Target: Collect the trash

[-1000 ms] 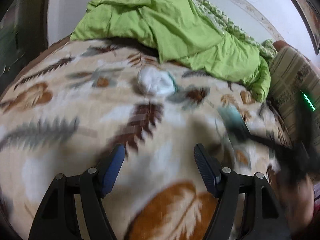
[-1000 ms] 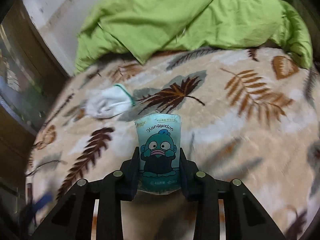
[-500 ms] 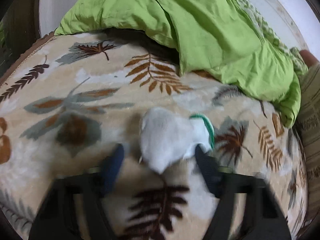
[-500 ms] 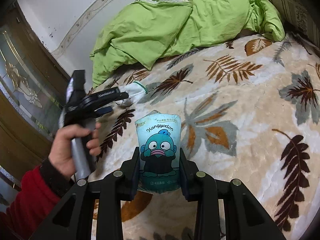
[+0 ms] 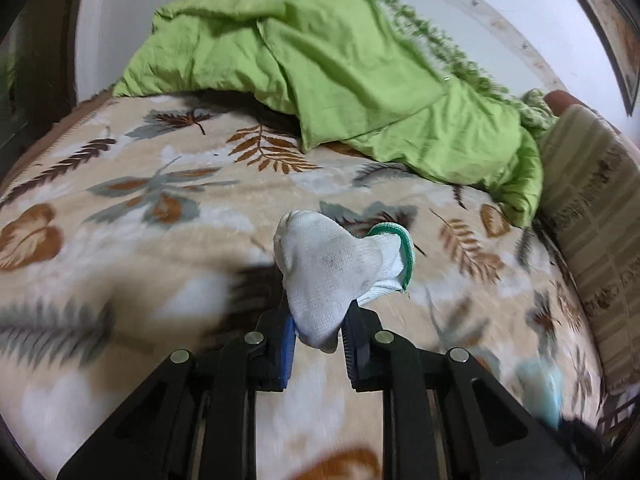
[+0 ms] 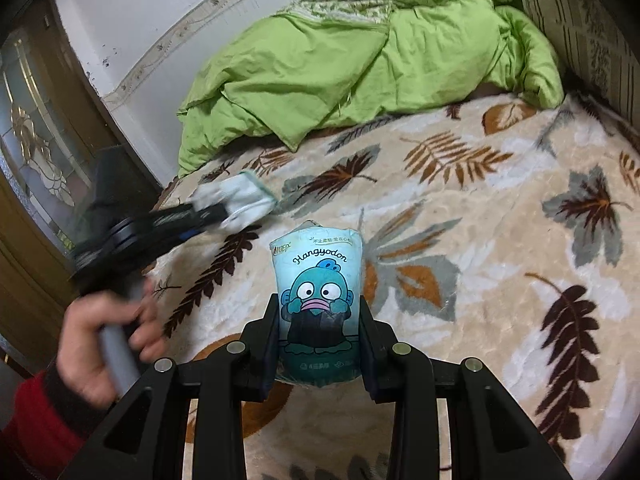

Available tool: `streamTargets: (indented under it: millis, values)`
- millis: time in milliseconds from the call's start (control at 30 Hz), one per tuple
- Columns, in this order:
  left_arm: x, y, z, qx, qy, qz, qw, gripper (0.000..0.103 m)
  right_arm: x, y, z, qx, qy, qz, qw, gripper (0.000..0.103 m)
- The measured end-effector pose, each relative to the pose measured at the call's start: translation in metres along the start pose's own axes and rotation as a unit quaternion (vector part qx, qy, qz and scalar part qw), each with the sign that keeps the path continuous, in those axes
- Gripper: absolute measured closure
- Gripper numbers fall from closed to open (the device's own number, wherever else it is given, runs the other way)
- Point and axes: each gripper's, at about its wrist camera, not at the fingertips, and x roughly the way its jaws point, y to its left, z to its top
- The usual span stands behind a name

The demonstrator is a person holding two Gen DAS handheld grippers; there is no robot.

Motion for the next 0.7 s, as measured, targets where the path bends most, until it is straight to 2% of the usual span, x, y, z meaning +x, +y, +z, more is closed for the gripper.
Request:
streamTargets:
  millis: [267, 467, 700]
  values:
    - [-0.088, -0.011, -0.065, 0.012, -0.014, 0.014, 0.9997, 0.084, -0.029, 0.008, -0.026, -0.017, -0.002, 0.001, 1.0, 0.067]
    - [-0.14, -0.032, -0.107, 0.02, -0.024, 0.005, 0.9995, 0.084, -0.054, 0.006, -0.041, -0.013, -0.019, 0.014, 1.0, 0.067]
    - [-0.184, -0.073, -0.133, 0.053, -0.042, -0.01, 0.9977, 0.084, -0.086, 0.002, -0.053, -0.005, -0.045, 0.018, 0.999, 0.067]
